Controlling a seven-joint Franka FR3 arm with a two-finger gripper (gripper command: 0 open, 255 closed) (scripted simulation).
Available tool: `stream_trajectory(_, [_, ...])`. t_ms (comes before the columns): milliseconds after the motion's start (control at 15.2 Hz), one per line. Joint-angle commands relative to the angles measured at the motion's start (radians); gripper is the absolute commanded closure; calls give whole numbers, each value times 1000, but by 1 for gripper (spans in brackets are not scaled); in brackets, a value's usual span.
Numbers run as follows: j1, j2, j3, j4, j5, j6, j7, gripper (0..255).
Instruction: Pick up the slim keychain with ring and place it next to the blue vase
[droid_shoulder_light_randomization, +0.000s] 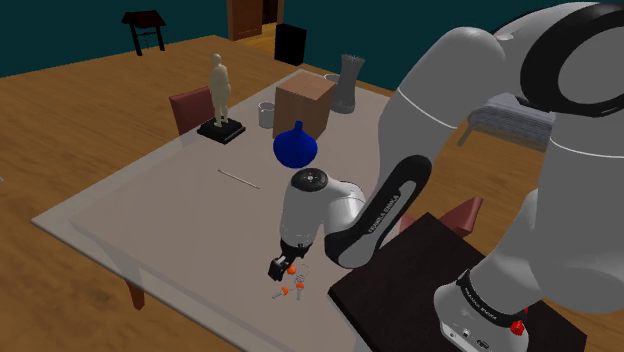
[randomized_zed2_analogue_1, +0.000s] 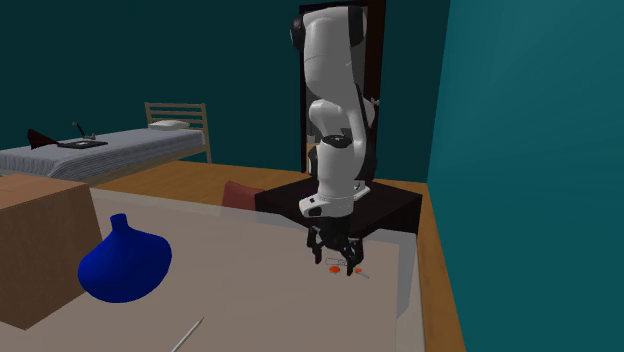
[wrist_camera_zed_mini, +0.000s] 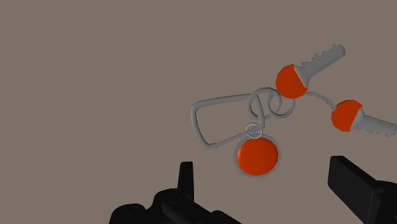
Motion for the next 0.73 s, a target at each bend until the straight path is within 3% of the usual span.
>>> stream_trajectory(0, [7, 13, -10, 4, -8, 10, 5, 0])
stream_trajectory(396, [7, 13, -10, 4, -8, 10, 5, 0])
stream_trajectory(462, [7, 13, -10, 4, -8, 10, 5, 255])
stream_trajectory(660, [7, 12, -10, 3, -8, 10, 6, 255])
